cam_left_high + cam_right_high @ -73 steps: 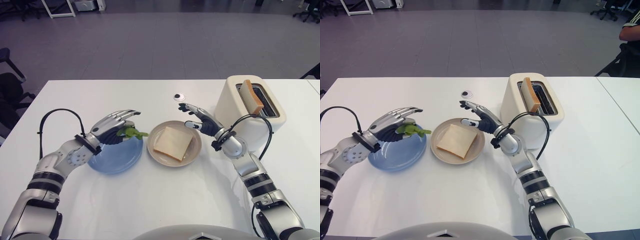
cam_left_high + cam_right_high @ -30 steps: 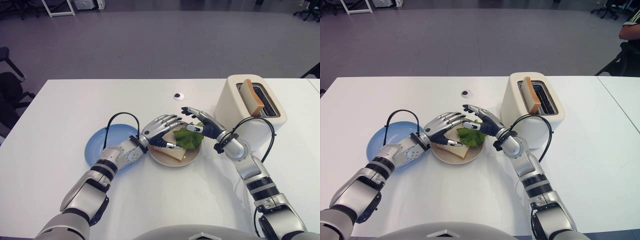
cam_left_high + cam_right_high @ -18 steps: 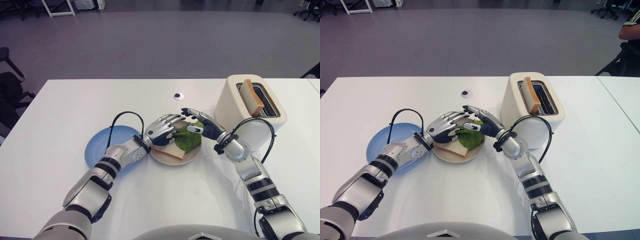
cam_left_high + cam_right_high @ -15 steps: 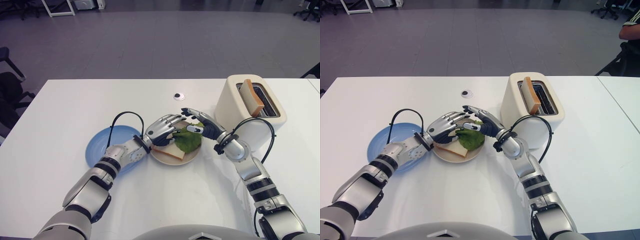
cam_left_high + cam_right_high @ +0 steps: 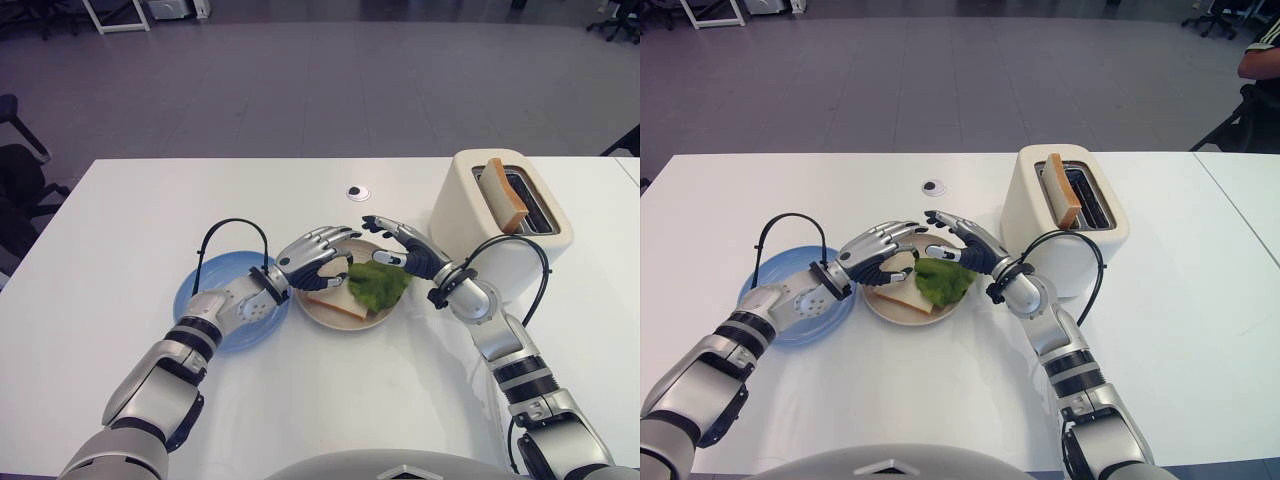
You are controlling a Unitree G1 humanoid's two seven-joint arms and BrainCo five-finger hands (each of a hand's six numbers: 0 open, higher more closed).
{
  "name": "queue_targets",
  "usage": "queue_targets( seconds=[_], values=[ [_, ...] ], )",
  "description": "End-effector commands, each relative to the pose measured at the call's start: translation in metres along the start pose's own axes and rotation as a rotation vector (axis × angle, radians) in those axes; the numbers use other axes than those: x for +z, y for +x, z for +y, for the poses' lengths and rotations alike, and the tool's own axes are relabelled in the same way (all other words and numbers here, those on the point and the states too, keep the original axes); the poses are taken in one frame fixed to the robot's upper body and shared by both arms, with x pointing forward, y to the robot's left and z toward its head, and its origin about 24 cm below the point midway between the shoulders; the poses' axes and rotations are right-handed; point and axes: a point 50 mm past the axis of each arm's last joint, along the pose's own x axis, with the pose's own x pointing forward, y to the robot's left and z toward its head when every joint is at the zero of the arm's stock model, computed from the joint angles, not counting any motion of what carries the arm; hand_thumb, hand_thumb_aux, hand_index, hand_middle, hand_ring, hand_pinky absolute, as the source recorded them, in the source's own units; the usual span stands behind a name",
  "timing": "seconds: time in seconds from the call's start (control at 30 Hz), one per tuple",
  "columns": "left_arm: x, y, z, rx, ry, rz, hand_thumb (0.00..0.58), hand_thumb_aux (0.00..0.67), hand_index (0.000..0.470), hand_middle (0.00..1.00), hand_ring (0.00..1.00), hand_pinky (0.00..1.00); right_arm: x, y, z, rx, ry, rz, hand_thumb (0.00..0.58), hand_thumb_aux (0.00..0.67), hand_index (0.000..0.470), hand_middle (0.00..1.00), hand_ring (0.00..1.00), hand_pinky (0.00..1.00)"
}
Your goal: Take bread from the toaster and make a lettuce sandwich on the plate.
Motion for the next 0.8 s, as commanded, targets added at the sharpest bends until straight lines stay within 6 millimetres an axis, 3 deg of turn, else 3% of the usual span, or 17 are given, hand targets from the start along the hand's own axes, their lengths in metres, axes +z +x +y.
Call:
queue_targets(
  seconds=[0.03, 0.1, 0.13, 0.17, 0.23, 0.4, 0.8],
  values=[
    [-0.004, -0.003, -0.004, -0.038, 0.017, 0.024, 0.542, 0.499, 0.350, 0.00, 0.00, 0.00, 0.000, -0.002, -0.001, 0.003, 0.006, -0.002, 0.000, 0.000, 0.000, 0.15, 0.15, 0.15],
    [-0.001, 0.000, -0.006, -0.035, 0.009, 0.012, 0.538, 0.489, 0.343, 0.00, 0.00, 0.00, 0.000, -0.002, -0.001, 0.003, 0.005, -0.001, 0.000, 0.000, 0.000, 0.15, 0.15, 0.15],
    [0.001, 0.001, -0.006, -0.023, 0.002, 0.009, 0.485, 0.399, 0.280, 0.00, 0.00, 0.00, 0.000, -0.002, -0.002, 0.003, 0.005, -0.001, 0.000, 0.000, 0.000, 0.15, 0.15, 0.15],
    [0.002, 0.003, -0.006, -0.012, -0.006, 0.007, 0.100, 0.060, 0.042, 0.00, 0.00, 0.00, 0.000, -0.002, -0.002, 0.003, 0.005, -0.001, 0.000, 0.000, 0.000, 0.15, 0.15, 0.15],
    [0.004, 0.005, -0.005, 0.009, -0.021, 0.000, 0.000, 0.000, 0.000, 0.00, 0.00, 0.00, 0.000, -0.001, -0.002, 0.004, 0.005, 0.000, 0.000, 0.000, 0.000, 0.15, 0.15, 0.15],
    [0.004, 0.011, 0.000, 0.084, -0.046, 0.016, 0.000, 0.000, 0.000, 0.00, 0.00, 0.00, 0.000, 0.000, -0.002, 0.004, 0.004, -0.001, 0.000, 0.000, 0.000, 0.15, 0.15, 0.15],
    [0.015, 0.022, -0.019, 0.045, -0.037, 0.001, 0.000, 0.000, 0.000, 0.00, 0.00, 0.00, 0.001, -0.001, -0.002, 0.001, 0.009, -0.003, 0.000, 0.000, 0.000, 0.15, 0.15, 0.15]
  ],
)
